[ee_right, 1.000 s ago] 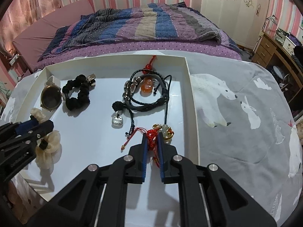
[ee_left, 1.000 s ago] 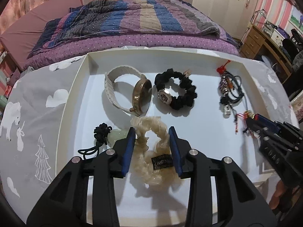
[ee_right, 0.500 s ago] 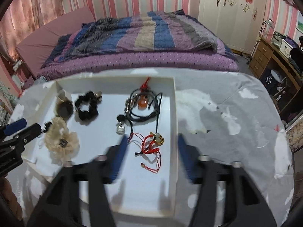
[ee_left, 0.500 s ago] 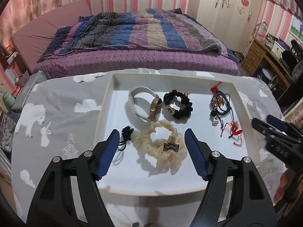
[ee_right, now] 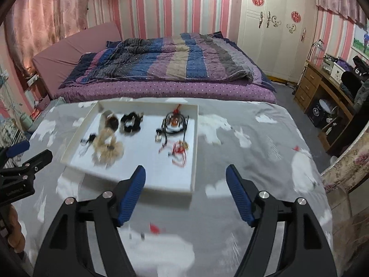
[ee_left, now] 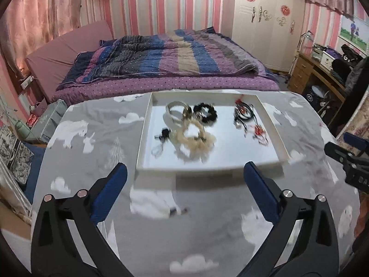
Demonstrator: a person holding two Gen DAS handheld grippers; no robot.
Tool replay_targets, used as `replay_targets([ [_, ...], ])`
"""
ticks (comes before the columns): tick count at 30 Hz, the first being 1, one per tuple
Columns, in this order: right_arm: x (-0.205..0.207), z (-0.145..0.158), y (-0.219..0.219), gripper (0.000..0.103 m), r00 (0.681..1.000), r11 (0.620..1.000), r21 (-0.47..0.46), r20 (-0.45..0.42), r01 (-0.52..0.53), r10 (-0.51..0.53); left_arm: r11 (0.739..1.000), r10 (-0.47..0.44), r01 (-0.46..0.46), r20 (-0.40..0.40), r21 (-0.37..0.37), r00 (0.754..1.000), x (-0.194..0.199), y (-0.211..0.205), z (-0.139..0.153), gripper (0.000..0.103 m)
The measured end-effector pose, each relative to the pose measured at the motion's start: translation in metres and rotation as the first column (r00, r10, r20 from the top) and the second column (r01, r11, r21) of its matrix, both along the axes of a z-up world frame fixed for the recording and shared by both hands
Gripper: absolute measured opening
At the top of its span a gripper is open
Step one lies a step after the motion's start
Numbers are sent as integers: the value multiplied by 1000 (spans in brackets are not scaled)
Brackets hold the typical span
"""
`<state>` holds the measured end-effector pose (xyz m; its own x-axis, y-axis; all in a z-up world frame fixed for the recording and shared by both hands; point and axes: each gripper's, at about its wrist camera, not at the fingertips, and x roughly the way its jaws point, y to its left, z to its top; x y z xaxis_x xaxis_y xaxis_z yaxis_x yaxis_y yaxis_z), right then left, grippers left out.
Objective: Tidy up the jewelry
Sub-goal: 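Withdraw both grippers from the tray toward the brown pendant and black hair tie, then grasp the brown teardrop pendant cord with the left gripper while the right gripper grasps the black hair tie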
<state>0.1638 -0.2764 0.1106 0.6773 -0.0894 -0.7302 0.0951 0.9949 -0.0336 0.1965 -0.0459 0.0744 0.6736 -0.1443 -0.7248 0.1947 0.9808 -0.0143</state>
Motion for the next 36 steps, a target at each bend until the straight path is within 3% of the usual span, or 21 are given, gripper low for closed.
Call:
replay_targets([
  [1, -13, 0, 0, 87, 1000, 1000, -6, 9, 1, -1, 1000, -8, 8, -3, -6, 1000, -10, 1, -3, 100],
  [2, -29, -1, -1, 92, 1000, 1000, -13, 25, 5, -5, 1000, -22, 22, -9, -18, 1000, -21, 2, -7, 100],
  [8, -101, -25, -7, 92, 998, 997, -69, 68, 20, -15, 998, -70, 69, -46, -10, 997, -71, 2, -38, 100],
  [14, -148, -59, -20, 92, 997, 997, -59, 58, 48, -45, 994, -99, 102, -96, 30, 990, -106, -2, -72, 100],
  [18, -163, -78, -27, 92, 997, 997, -38, 13, 70, -70, 993, -116, 120, -186, 8, 976, -116, -1, -91, 100],
  [22, -169, -91, -31, 92, 996, 998, 15, -59, 61, -60, 990, -129, 138, -221, 24, 967, -128, -4, -101, 100],
  [26, -177, -101, -29, 92, 992, 998, -11, -106, 69, -69, 990, -129, 140, -247, 29, 960, -135, -6, -107, 100],
  [36, -199, -131, -35, 92, 978, 994, 2, -177, 113, -111, 982, -175, 186, -223, 27, 959, -152, -42, -113, 100],
])
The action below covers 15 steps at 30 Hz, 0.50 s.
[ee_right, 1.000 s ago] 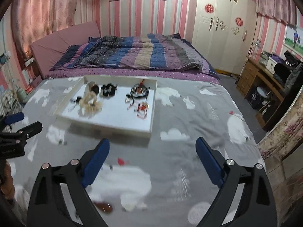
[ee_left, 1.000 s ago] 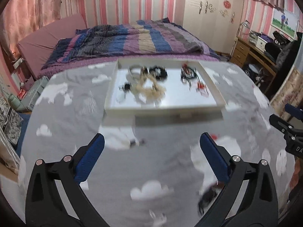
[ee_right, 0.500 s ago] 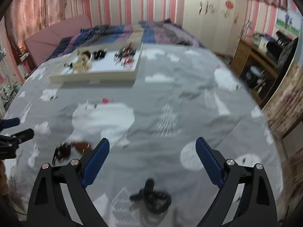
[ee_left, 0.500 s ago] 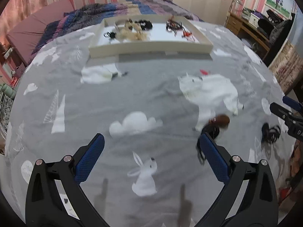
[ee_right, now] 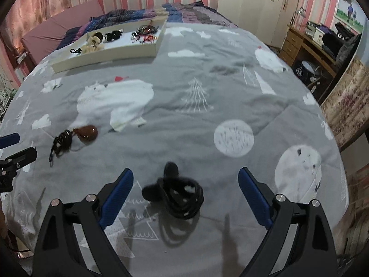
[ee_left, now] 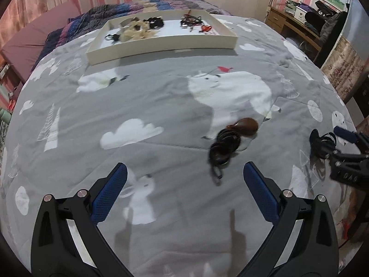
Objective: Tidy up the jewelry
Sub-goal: 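Grasp the brown teardrop pendant cord with the left gripper while the right gripper grasps the black hair tie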
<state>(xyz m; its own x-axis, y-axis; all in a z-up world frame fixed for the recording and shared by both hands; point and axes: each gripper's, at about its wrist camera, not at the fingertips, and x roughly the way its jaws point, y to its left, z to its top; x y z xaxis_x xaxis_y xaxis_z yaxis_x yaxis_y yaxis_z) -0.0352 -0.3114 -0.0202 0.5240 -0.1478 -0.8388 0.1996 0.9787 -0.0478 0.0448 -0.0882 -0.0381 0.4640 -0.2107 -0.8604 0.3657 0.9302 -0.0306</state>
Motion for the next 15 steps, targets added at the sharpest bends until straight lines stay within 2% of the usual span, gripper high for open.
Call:
replay_targets([
  [4, 3, -12, -6, 92, 999, 1000, 19, -26, 21, -20, 1000, -21, 21, -32, 4, 999, 7, -17, -11, 97],
  [7, 4, -17, -8, 92, 999, 1000, 13, -40, 22, -21, 1000, -24, 25, -50, 10, 998, 13, -25, -17, 89],
  [10, 2, -16, -9, 92, 999, 1000, 10, -41, 19, -18, 1000, -25, 25, -60, 5, 998, 18, -27, -20, 87],
  [11, 1, -16, -7, 92, 999, 1000, -2, -45, 10, -10, 1000, -28, 28, -66, 2, 997, 21, -29, -22, 85],
  [13, 1, -15, -6, 92, 999, 1000, -16, -44, 0, -1, 999, -37, 37, -89, -9, 995, 25, -31, -25, 74],
  [15, 2, -16, -5, 90, 999, 1000, -13, -46, -7, 6, 999, -40, 40, -84, 0, 996, 27, -33, -26, 72],
])
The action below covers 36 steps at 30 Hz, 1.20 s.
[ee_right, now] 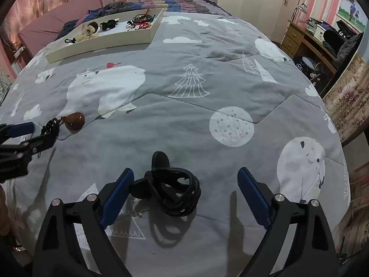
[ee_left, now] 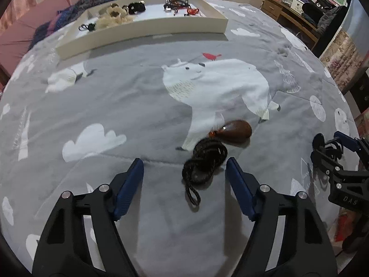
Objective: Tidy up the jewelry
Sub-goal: 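Grasp the brown teardrop pendant cord with the left gripper while the right gripper grasps the black hair tie, then carry the pendant with the left gripper into the tray while the right gripper carries the hair tie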
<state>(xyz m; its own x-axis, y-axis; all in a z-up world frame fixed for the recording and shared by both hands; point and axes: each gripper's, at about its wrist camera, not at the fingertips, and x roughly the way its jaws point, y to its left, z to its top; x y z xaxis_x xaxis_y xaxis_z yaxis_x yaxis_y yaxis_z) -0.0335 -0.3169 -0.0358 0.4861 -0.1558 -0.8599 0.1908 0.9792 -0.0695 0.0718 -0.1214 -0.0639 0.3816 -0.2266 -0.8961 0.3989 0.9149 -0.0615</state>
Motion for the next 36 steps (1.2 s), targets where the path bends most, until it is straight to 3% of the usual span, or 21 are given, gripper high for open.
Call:
replay_targets([
  [3, 0, -1, 2, 76, 1000, 1000, 12, -3, -15, 15, 1000, -7, 7, 5, -6, 1000, 3, -1, 0, 65],
  [4, 1, -1, 2, 63, 1000, 1000, 16, -4, -18, 18, 1000, -9, 9, 6, -12, 1000, 3, -1, 1, 63],
  [5, 2, -3, 3, 58, 1000, 1000, 22, -8, -22, 22, 1000, -15, 15, 4, -19, 1000, 4, -1, 1, 56],
  [11, 7, -2, 2, 58, 1000, 1000, 17, 0, -23, 23, 999, -25, 25, -4, -41, 1000, 5, 0, 3, 33],
  [14, 10, -1, 3, 58, 1000, 1000, 17, 6, -26, 25, 998, -30, 29, -18, -58, 999, 6, 2, 3, 28],
  [27, 40, 5, 14, 58, 997, 997, 14, 27, -71, 71, 996, -16, 17, 7, -88, 1000, 14, 18, 16, 22],
  [36, 85, 19, 40, 58, 986, 987, -34, 51, -154, 156, 996, 52, -44, 94, -78, 994, 53, 53, 55, 22],
])
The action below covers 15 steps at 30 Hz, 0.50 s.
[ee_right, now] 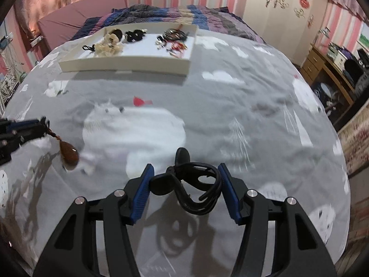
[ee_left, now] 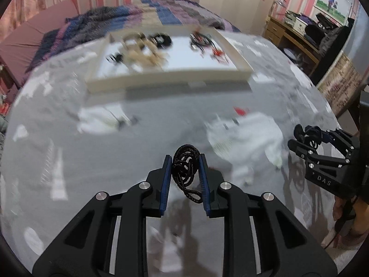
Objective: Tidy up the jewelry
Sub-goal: 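Carry the pendant with the left gripper into the tray while the right gripper carries the hair tie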
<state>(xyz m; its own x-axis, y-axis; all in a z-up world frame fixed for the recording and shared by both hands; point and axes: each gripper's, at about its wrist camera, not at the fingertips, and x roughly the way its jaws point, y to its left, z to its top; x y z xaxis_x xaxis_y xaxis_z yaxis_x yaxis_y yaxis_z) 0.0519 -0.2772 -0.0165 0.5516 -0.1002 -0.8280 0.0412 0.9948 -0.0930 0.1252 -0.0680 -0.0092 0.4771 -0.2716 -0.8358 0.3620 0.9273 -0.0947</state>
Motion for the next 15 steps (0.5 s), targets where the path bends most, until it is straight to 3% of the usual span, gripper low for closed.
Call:
replay_targets([
  [8, 47, 38, 18, 58, 996, 998, -52, 75, -46, 50, 998, 62, -61, 74, -11, 995, 53, 23, 40, 22],
  [15, 93, 56, 28, 57, 991, 997, -41, 112, -69, 73, 995, 91, -88, 77, -50, 993, 107, 34, 60, 22],
])
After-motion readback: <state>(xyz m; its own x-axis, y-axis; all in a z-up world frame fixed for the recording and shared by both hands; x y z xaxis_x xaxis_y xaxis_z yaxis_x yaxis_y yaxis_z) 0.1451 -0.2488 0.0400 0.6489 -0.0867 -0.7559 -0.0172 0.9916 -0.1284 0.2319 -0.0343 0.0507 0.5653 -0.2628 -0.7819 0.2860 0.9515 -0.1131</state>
